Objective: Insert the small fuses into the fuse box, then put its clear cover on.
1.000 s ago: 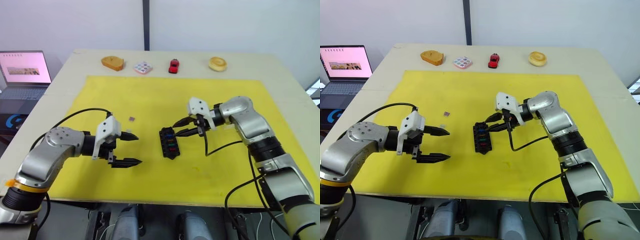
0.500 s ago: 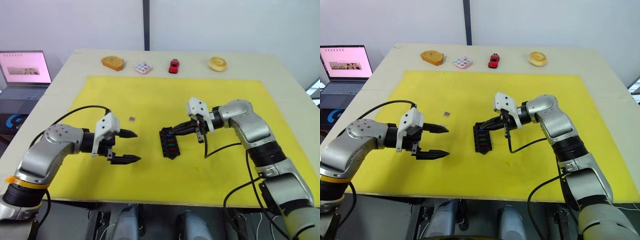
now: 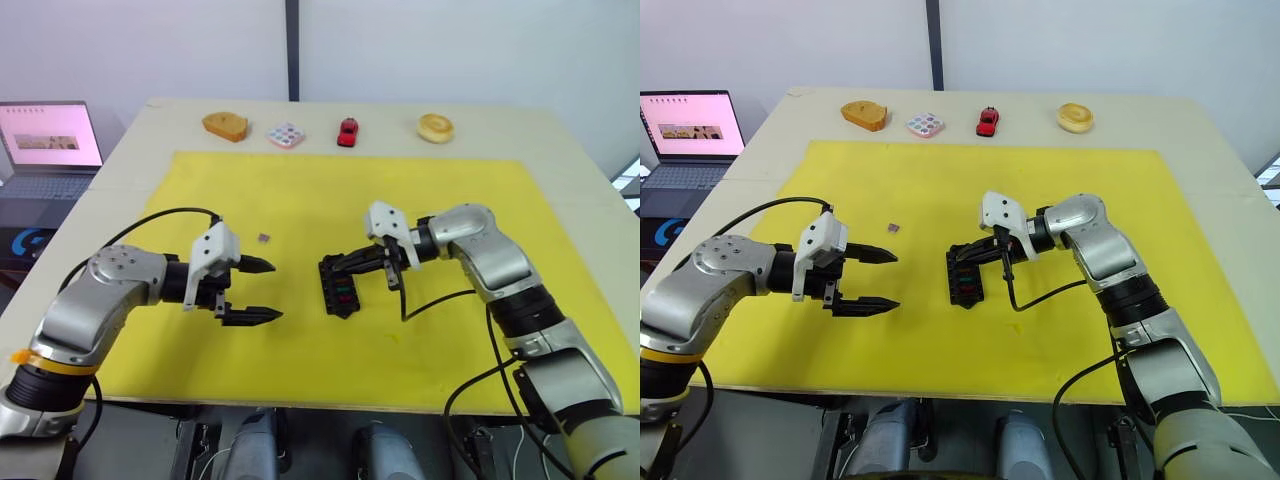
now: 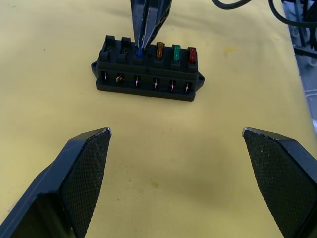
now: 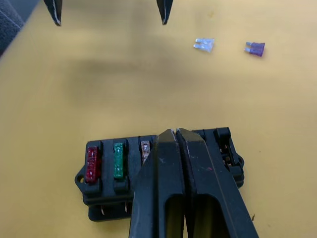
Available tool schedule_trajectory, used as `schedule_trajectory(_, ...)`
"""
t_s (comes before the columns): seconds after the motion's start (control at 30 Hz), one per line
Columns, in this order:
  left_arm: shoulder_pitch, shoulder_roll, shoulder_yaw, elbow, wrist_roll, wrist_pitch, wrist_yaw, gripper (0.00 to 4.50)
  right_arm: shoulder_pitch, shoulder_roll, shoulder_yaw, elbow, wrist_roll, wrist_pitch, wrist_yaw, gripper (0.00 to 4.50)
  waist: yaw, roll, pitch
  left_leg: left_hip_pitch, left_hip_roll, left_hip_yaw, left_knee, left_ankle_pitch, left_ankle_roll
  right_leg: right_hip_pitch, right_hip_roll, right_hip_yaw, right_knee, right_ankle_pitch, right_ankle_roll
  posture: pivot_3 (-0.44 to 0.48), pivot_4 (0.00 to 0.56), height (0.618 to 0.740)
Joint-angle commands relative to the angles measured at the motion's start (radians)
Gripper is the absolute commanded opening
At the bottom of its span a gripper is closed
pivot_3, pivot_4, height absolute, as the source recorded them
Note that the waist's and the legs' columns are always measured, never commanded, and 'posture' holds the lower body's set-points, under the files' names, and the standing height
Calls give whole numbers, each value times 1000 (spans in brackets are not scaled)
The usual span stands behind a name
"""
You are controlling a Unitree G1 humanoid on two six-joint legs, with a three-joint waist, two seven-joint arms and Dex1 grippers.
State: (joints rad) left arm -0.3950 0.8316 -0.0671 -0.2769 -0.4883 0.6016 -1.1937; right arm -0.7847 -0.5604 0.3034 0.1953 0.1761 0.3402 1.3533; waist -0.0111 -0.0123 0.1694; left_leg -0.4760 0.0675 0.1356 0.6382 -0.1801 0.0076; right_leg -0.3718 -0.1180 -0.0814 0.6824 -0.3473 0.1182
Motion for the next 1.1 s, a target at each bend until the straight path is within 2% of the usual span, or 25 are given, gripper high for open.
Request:
schedule_trajectory(0.03,-2,10,16,-25,-8,-6,4,4500,0,-1,2,2,-13,-22,-3,70,0,0,0,0,0,0,0,0,0,0,0,0,0,0,0,0,150,740)
schedule_trajectory(0.83,5,8,16,-17,8,-29,6,4500,48,-21,55,56,-63,-9,11,70,2,0,-1,1,0,0,0,0,0,2,0,0,0,0,0,0,150,740)
schedule_trajectory(1.1,14,10,18,-17,9,-39,9,4500,51,-24,63,63,-65,-6,19,70,2,0,-1,7,0,0,0,0,0,4,0,0,-1,0,0,0,150,740)
